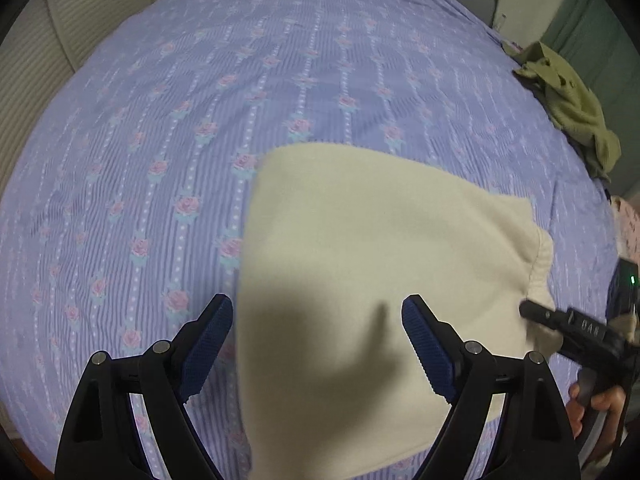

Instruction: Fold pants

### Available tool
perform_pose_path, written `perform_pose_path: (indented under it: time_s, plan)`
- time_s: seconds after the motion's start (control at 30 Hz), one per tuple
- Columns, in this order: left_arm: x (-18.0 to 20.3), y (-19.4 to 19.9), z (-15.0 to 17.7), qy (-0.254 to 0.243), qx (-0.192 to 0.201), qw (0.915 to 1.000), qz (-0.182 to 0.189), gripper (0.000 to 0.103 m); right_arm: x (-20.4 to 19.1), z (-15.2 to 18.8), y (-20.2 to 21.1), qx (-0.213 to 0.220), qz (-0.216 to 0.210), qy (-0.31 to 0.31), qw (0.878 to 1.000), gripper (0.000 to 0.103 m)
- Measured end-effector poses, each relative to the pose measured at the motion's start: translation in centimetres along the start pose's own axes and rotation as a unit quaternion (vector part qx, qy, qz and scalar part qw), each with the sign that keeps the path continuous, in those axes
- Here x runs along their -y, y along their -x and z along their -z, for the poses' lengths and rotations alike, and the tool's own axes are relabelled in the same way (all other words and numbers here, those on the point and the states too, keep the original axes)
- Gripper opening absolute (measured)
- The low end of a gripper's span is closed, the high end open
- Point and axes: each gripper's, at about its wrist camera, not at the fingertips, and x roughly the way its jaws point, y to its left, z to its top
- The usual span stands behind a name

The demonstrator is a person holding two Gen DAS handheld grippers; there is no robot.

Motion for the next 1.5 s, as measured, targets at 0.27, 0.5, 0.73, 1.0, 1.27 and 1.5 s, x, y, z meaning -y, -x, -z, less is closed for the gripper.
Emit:
perform_pose_path:
  time_s: [0.27, 0.5, 0.73, 1.0, 1.27, 1.5]
  plan:
    - [-3.6, -3.4, -0.4, -0.047, -0.042, 0.9952, 0.075, 0.086, -4.4, 0.6, 0.1, 0.024, 0.1, 0.066, 0.992, 0.052]
    - [-4.5, -7.5, -0.3, -0.002, -0.09, 0.9857, 0.143, 0.086, -5.2, 0.0, -0.6, 0.027, 0.116, 0.096, 0.988, 0.054]
    - [-2.2, -6.5, -0.4, 0.01, -0.098, 0.9841, 0.148, 0.037, -3.7, -0.3, -1.4, 0.027, 0.074, 0.091, 0.993, 0.074]
    - [0.0, -2.5, -0.8, 0.014, -0.066, 0.9959, 0.061, 0.018, -4.1, -1.0, 0.7, 0.015, 0.0, 0.068, 0.998, 0.034]
    - [1.3, 6.1, 0.2, -0.016, -0.005, 0.998, 0.06, 0.017, -6.8, 1.9, 8.1, 0.067, -0.032, 0.125, 0.989, 0.025]
    - [-1.3, 15.3, 3.4, 0.003, 0.053, 0.9968, 0.06, 0.017, -10.0, 6.2, 15.3, 0.095, -0.044, 0.178, 0.978, 0.025]
